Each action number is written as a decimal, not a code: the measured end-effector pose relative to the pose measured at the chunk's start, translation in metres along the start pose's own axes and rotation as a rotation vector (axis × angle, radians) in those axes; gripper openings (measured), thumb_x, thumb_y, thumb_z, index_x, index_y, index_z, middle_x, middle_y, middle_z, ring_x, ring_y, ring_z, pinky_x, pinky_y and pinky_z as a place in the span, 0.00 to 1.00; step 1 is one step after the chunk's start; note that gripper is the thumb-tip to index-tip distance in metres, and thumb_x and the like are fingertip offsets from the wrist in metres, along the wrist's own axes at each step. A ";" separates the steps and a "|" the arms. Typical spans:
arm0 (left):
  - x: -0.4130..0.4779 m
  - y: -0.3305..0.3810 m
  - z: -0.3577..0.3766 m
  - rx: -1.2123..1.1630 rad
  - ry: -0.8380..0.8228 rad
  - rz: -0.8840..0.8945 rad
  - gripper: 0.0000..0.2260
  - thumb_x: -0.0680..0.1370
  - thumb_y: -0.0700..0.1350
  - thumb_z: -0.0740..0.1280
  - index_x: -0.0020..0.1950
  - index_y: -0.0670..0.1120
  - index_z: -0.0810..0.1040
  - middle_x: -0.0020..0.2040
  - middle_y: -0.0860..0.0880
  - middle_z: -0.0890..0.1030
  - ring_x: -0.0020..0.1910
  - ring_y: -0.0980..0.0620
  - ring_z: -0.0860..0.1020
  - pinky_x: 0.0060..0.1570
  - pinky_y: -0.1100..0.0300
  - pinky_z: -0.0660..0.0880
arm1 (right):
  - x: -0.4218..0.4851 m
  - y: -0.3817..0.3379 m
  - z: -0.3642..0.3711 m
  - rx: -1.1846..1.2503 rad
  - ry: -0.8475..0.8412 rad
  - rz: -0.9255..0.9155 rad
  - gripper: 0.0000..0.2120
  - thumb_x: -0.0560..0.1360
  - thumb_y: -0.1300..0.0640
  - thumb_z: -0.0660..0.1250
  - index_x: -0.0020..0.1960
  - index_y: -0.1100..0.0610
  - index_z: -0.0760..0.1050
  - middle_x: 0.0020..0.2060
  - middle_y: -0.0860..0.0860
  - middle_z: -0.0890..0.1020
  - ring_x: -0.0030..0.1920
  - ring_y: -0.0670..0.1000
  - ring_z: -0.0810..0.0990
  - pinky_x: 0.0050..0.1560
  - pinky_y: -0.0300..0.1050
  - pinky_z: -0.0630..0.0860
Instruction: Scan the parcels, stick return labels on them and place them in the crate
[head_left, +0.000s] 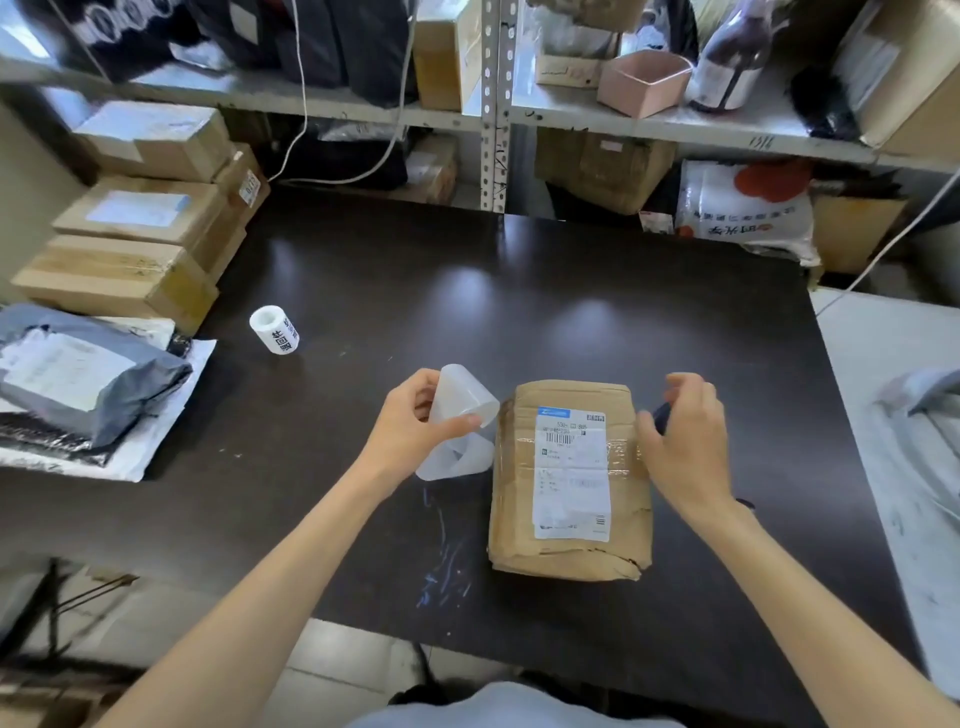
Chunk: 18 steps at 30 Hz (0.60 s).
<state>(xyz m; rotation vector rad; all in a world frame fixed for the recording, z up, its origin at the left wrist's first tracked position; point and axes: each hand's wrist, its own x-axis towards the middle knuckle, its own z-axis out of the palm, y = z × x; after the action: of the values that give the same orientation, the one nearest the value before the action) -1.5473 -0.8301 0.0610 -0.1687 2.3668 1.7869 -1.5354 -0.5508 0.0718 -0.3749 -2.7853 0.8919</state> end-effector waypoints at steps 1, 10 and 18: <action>-0.002 0.006 0.001 -0.030 -0.036 0.038 0.19 0.68 0.47 0.79 0.54 0.52 0.76 0.49 0.57 0.82 0.49 0.60 0.80 0.44 0.68 0.77 | -0.007 -0.022 0.001 0.128 -0.011 -0.057 0.17 0.76 0.60 0.67 0.63 0.58 0.69 0.55 0.53 0.75 0.55 0.52 0.74 0.51 0.45 0.73; -0.014 0.036 -0.002 0.069 -0.221 0.202 0.23 0.68 0.47 0.79 0.60 0.53 0.76 0.54 0.54 0.81 0.53 0.56 0.80 0.51 0.63 0.78 | -0.025 -0.114 0.026 0.751 -0.284 0.189 0.12 0.73 0.65 0.71 0.55 0.60 0.78 0.47 0.52 0.83 0.47 0.49 0.82 0.43 0.37 0.80; -0.018 0.016 -0.018 0.258 -0.476 0.079 0.06 0.73 0.37 0.73 0.46 0.46 0.80 0.45 0.49 0.84 0.47 0.50 0.81 0.56 0.50 0.77 | 0.002 -0.098 -0.013 0.884 0.036 0.323 0.10 0.70 0.66 0.69 0.47 0.55 0.80 0.38 0.50 0.81 0.38 0.49 0.79 0.38 0.44 0.77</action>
<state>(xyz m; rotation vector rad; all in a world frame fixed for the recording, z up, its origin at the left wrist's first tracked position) -1.5344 -0.8437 0.0841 0.3483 2.2367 1.3394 -1.5513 -0.6202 0.1405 -0.6569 -2.0245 2.0037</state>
